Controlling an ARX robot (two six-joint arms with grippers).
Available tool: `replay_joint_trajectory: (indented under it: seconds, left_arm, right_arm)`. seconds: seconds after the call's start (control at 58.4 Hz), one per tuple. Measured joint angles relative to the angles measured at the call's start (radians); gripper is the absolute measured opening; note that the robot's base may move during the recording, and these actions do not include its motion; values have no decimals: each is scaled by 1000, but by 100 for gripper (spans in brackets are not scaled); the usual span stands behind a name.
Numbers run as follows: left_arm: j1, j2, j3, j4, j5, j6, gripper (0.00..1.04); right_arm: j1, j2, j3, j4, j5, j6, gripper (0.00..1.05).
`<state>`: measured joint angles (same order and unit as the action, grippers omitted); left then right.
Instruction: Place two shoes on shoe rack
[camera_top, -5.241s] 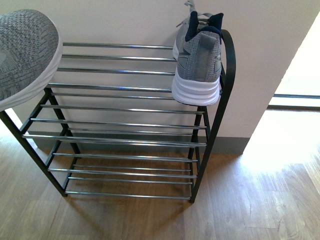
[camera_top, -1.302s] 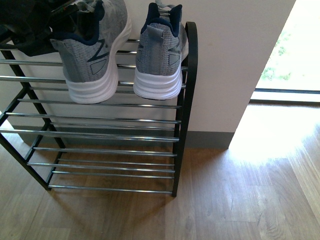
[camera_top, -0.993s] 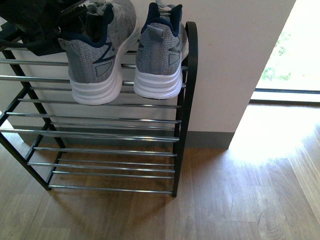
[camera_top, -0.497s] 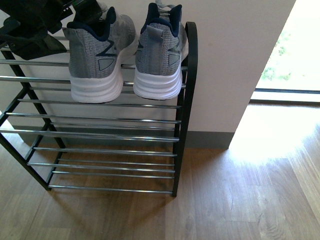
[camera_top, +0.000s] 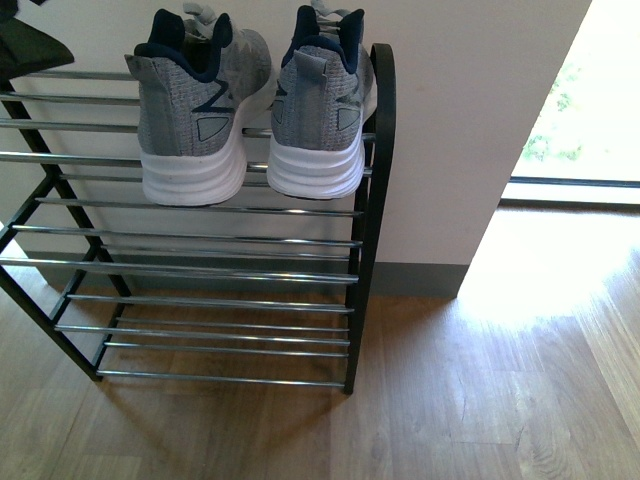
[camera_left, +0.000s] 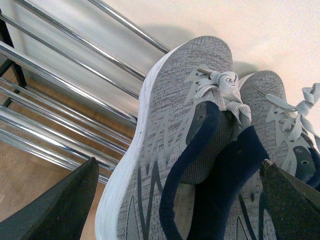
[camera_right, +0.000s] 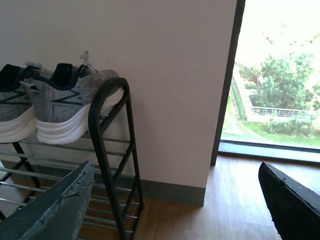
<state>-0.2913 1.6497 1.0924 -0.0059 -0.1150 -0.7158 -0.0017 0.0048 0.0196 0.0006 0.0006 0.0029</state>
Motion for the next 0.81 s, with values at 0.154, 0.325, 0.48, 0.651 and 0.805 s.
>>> replay_joint_trajectory:
  seconds: [0.154,0.325,0.48,0.651,0.805]
  left_arm:
    - [7,-140,-106,42,-64,43,95]
    - [54,-435,-284,98,-101,128,95]
    - [102,-620,-415,108,-125,190,95]
    - [173,-771,-549,119,-146,292,95]
    - [252,-832,-666,193,-126,339,95]
  right_arm:
    - [0,0,0,0,0,0,96]
    - [0,0,0,0,0,0,96]
    - [0,0,0,0,0,0,96]
    - [0,0,0,0,0,0,96]
    - [0,0,0,0,0,0,96]
